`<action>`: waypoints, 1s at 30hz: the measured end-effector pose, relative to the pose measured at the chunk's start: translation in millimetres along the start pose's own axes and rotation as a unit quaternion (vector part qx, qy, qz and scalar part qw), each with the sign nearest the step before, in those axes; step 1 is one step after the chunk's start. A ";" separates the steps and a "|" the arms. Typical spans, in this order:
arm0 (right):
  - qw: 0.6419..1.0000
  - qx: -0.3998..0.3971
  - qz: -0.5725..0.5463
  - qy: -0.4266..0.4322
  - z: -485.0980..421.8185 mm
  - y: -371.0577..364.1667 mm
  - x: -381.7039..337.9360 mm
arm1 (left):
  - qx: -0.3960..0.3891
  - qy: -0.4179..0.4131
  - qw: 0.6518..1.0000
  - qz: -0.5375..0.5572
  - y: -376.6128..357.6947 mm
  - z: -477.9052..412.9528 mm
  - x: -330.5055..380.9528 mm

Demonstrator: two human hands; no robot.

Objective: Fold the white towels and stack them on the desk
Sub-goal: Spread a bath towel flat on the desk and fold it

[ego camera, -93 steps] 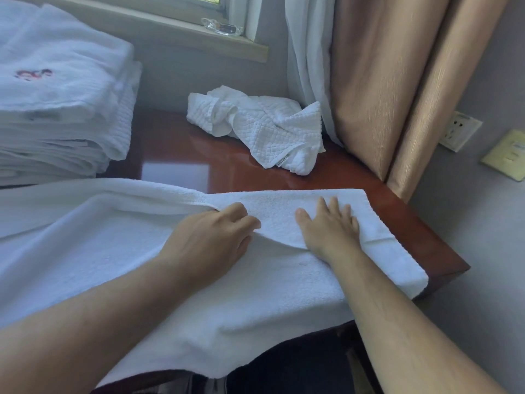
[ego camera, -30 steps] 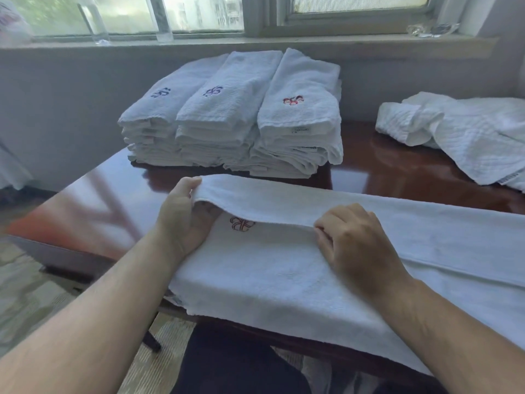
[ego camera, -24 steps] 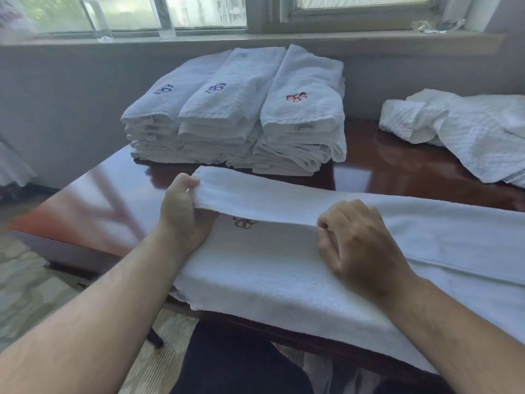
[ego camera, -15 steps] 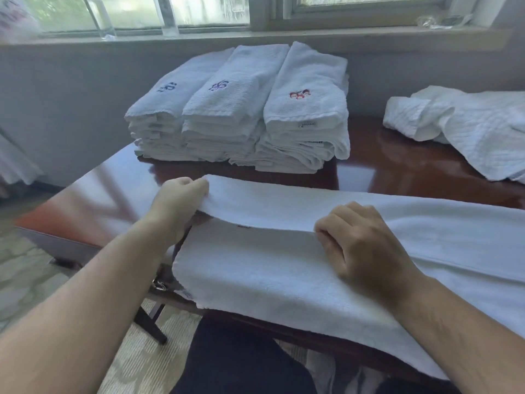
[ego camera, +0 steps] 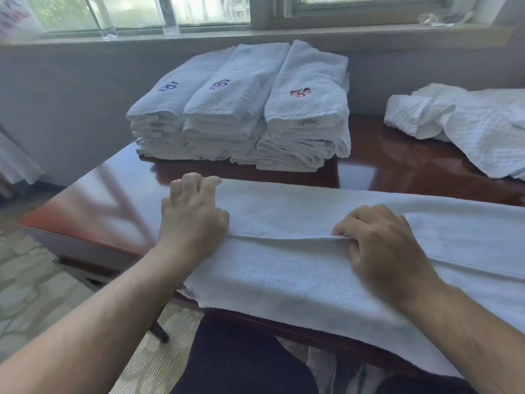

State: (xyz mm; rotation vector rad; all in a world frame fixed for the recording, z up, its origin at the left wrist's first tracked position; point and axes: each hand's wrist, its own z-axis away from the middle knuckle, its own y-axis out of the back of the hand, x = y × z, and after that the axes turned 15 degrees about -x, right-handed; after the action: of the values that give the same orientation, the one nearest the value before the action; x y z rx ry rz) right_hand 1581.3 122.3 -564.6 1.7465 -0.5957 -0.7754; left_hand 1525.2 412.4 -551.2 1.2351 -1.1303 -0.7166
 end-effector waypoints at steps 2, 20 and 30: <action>1.000 0.003 -0.010 -0.013 0.8 -0.3 0.5 | -0.020 -0.088 0.996 -0.011 -8.7 11.3 8.9; 0.979 -0.048 0.026 -0.194 33.4 29.6 47.4 | -0.167 -0.256 0.949 -0.071 -21.9 8.1 71.3; 0.869 -0.090 0.024 -0.487 138.2 86.9 183.5 | -0.118 -0.349 0.928 -0.055 -81.2 25.0 269.2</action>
State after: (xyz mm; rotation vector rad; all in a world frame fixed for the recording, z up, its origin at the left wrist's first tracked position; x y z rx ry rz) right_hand 1597.7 -122.3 -548.1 1.0654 -1.1736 -1.6303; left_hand 1601.3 140.7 -558.4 0.8503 -1.4957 -1.4054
